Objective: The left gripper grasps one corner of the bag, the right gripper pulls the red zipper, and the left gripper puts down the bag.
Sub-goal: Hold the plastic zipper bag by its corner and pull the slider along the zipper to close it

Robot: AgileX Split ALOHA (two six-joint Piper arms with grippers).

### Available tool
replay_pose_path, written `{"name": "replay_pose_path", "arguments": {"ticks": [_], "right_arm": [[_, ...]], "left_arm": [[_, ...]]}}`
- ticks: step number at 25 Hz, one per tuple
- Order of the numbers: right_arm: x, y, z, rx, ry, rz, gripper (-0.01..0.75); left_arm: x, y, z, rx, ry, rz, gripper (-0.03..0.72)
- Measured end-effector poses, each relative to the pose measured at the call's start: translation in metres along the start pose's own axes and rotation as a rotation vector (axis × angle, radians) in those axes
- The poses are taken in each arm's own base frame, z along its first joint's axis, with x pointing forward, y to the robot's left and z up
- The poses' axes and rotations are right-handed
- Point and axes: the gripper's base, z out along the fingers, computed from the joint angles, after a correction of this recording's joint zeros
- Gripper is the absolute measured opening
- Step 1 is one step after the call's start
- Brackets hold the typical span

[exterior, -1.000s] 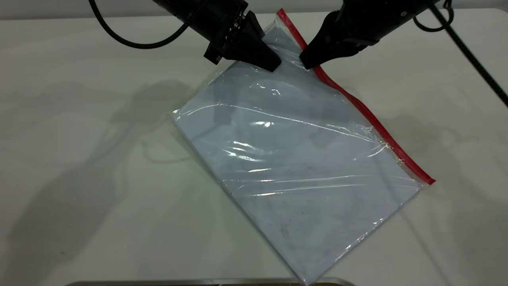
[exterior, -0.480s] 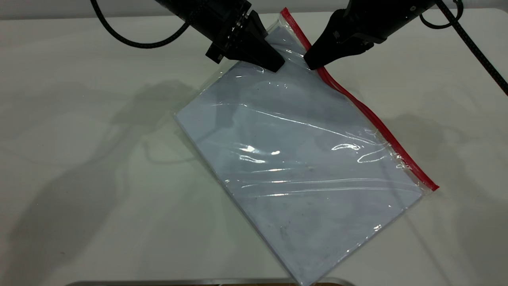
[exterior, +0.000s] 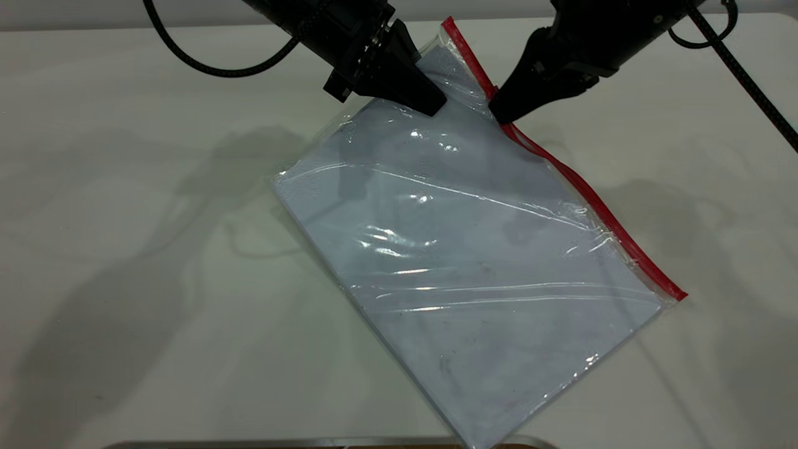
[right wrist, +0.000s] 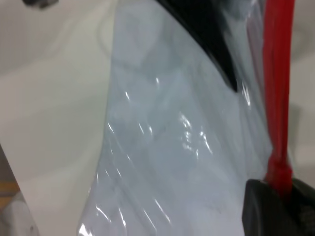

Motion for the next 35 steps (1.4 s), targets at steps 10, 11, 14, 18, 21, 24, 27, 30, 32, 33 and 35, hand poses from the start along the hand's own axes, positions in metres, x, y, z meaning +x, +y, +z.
{"name": "replay_pose_path", "arguments": {"ticks": [10,11,14,18,21,24,27,30,32,33,35], "right_arm": [[0.000,-0.001,0.000,0.006,-0.014,0.024,0.124],[-0.001,-0.001,0.000,0.010,-0.023,0.028,0.136],[-0.003,-0.001,0.000,0.015,-0.052,0.026,0.187],[-0.006,-0.002,0.000,0.018,-0.082,0.018,0.259],[-0.007,-0.002,0.000,0.019,-0.094,0.016,0.270],[-0.008,-0.002,0.000,0.019,-0.107,0.030,0.264],[-0.009,-0.002,0.000,0.019,-0.113,0.037,0.242],[-0.009,-0.002,0.000,0.019,-0.115,0.039,0.223],[-0.009,-0.002,0.000,0.020,-0.115,0.040,0.217],[-0.009,-0.002,0.000,0.021,-0.116,0.041,0.211],[-0.009,-0.002,0.000,0.021,-0.116,0.040,0.193]], "left_arm": [[0.003,0.002,-0.004,-0.020,0.007,-0.007,0.053],[0.003,0.002,-0.004,-0.020,0.009,-0.006,0.053],[0.003,0.002,-0.004,-0.021,0.011,-0.005,0.053],[0.004,0.002,-0.004,-0.021,0.013,-0.005,0.053],[0.004,0.002,-0.004,-0.021,0.013,-0.005,0.053],[0.004,0.002,-0.004,-0.021,0.013,-0.006,0.053],[0.003,0.002,-0.004,-0.021,0.012,-0.006,0.053],[0.003,0.002,-0.004,-0.021,0.012,-0.006,0.053],[0.003,0.003,-0.004,-0.021,0.011,-0.011,0.053],[0.003,0.003,-0.004,-0.021,0.011,-0.011,0.053],[0.003,0.003,-0.004,-0.022,0.011,-0.011,0.053]]}}
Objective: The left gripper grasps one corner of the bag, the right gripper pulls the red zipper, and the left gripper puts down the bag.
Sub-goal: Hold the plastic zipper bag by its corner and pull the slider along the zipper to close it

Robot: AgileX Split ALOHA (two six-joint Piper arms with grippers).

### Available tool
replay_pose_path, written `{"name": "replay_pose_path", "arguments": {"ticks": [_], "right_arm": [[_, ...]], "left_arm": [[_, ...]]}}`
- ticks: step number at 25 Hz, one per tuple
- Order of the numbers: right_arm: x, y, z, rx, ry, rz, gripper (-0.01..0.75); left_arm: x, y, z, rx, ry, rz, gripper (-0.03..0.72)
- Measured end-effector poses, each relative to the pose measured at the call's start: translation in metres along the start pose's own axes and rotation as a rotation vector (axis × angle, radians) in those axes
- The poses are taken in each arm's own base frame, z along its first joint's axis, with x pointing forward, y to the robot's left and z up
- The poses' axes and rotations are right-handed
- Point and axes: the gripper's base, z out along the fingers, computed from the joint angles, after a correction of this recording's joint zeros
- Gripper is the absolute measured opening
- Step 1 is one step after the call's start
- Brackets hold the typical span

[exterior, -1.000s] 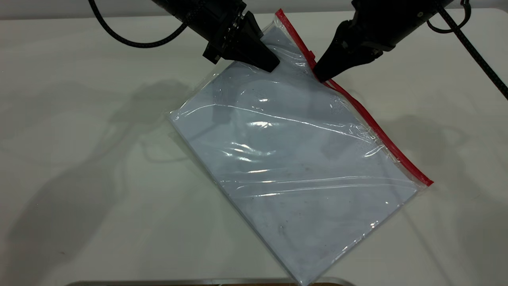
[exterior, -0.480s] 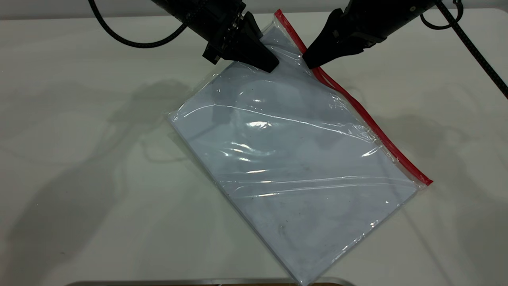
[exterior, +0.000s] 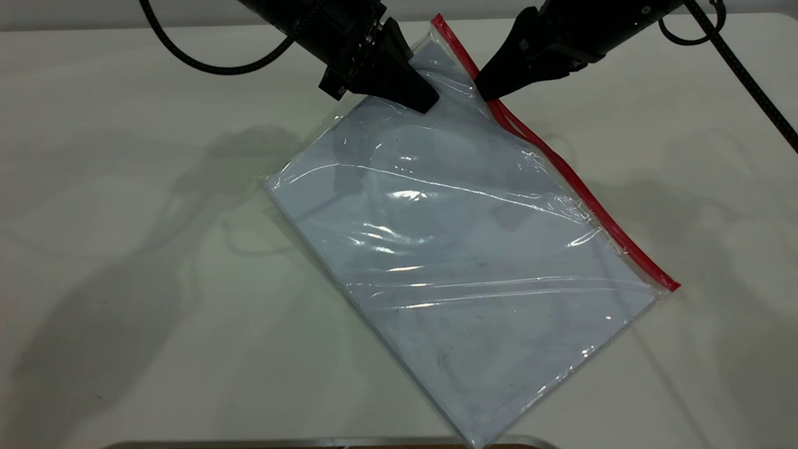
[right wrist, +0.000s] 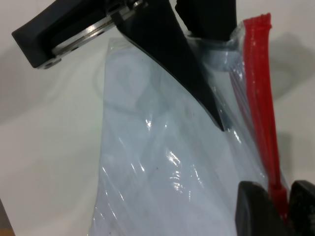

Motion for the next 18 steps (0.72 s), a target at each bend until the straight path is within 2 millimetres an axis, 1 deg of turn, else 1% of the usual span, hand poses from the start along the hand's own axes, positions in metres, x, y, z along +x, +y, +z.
{"name": "replay_pose_path", "arguments": {"ticks": [8,12,18], "right_arm": [[0.0000,-0.0003,0.0000,0.004,0.000,-0.002,0.060],[0.0000,-0.0003,0.0000,0.004,0.000,-0.004,0.033],[0.0013,-0.0003,0.0000,0.004,0.015,-0.017,0.029]], "left_arm": [[-0.0001,0.0000,0.0000,0.000,-0.001,-0.001,0.053],[-0.0001,0.0000,0.0000,0.000,-0.001,-0.001,0.053],[-0.0002,0.0001,0.0000,-0.001,-0.002,-0.002,0.053]]}}
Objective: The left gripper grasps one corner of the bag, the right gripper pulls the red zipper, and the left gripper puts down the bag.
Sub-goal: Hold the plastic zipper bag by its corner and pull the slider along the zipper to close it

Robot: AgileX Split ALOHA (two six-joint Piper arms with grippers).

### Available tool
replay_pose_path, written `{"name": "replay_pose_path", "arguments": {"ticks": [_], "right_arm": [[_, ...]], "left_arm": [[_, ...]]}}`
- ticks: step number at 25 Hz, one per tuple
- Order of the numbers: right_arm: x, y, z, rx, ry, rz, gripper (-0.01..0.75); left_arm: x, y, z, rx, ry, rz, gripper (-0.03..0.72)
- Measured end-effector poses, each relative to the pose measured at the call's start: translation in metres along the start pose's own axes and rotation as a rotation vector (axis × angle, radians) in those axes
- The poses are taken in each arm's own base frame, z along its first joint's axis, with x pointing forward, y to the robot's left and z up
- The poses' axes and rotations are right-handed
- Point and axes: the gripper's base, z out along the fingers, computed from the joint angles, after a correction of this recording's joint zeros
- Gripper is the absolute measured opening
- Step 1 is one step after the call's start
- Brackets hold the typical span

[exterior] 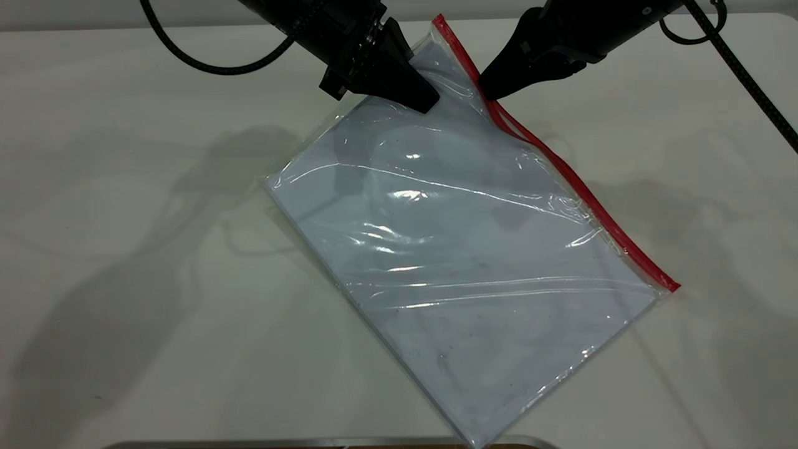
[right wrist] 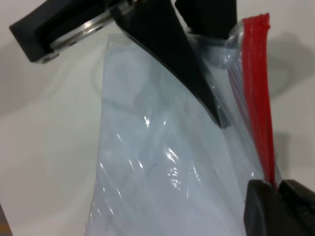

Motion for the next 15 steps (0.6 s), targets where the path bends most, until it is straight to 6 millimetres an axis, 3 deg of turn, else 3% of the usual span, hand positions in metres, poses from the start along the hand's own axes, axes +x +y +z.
{"name": "replay_pose_path", "arguments": {"ticks": [15], "right_arm": [[0.0080,-0.0026,-0.0002,0.031,0.091,-0.001,0.029]], "left_arm": [[-0.0007,-0.0002,0.0008,0.001,-0.002,0.000,0.053]]}}
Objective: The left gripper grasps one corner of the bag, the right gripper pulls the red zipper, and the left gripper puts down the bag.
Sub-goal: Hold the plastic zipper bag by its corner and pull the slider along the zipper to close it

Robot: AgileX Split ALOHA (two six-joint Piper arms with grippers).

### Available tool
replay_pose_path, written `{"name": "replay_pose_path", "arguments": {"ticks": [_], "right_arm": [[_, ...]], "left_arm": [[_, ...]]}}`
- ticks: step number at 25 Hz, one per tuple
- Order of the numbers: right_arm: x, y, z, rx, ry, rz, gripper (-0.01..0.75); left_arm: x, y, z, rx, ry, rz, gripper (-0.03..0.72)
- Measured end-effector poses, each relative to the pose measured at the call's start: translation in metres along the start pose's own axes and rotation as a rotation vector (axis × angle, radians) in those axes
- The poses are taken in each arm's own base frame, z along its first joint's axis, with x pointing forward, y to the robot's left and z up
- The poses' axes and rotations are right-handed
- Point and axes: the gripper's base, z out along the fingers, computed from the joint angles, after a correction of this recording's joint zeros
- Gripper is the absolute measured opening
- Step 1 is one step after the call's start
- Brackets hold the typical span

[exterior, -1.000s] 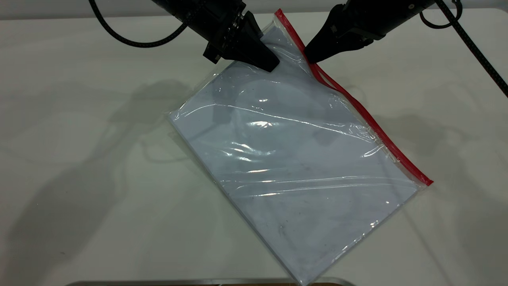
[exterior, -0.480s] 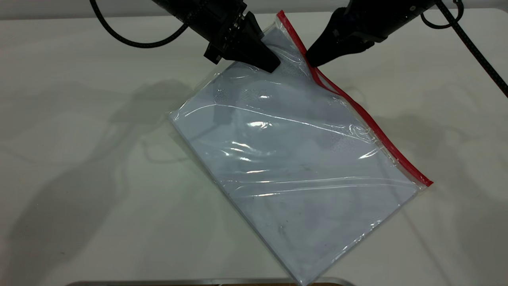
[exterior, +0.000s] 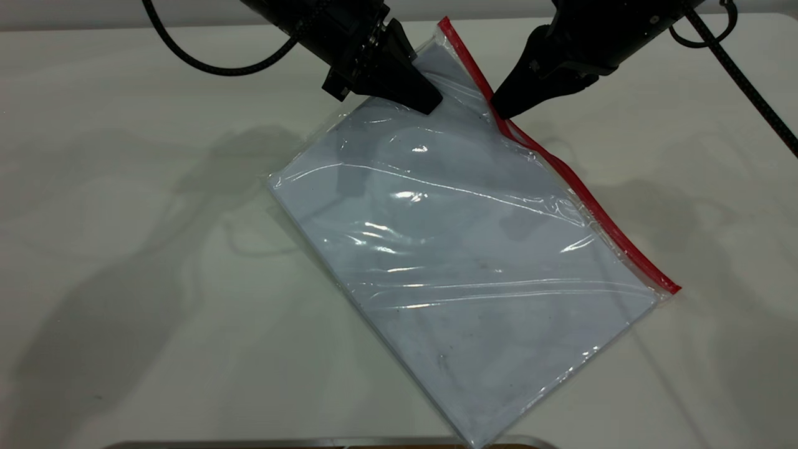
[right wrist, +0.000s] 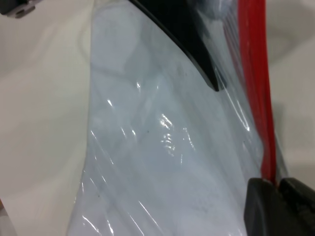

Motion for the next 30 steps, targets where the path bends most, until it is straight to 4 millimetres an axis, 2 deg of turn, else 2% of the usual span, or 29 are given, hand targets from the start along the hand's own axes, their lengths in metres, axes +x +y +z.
{"name": "replay_pose_path", "arguments": {"ticks": [16,30], "right_arm": [[0.016,-0.009,0.008,0.057,0.131,-0.031,0.029],[0.027,-0.015,0.008,0.106,0.232,-0.069,0.029]], "left_arm": [[0.000,0.000,0.000,0.000,0.001,-0.023,0.053],[0.016,0.005,-0.027,-0.011,-0.033,-0.091,0.053]]}}
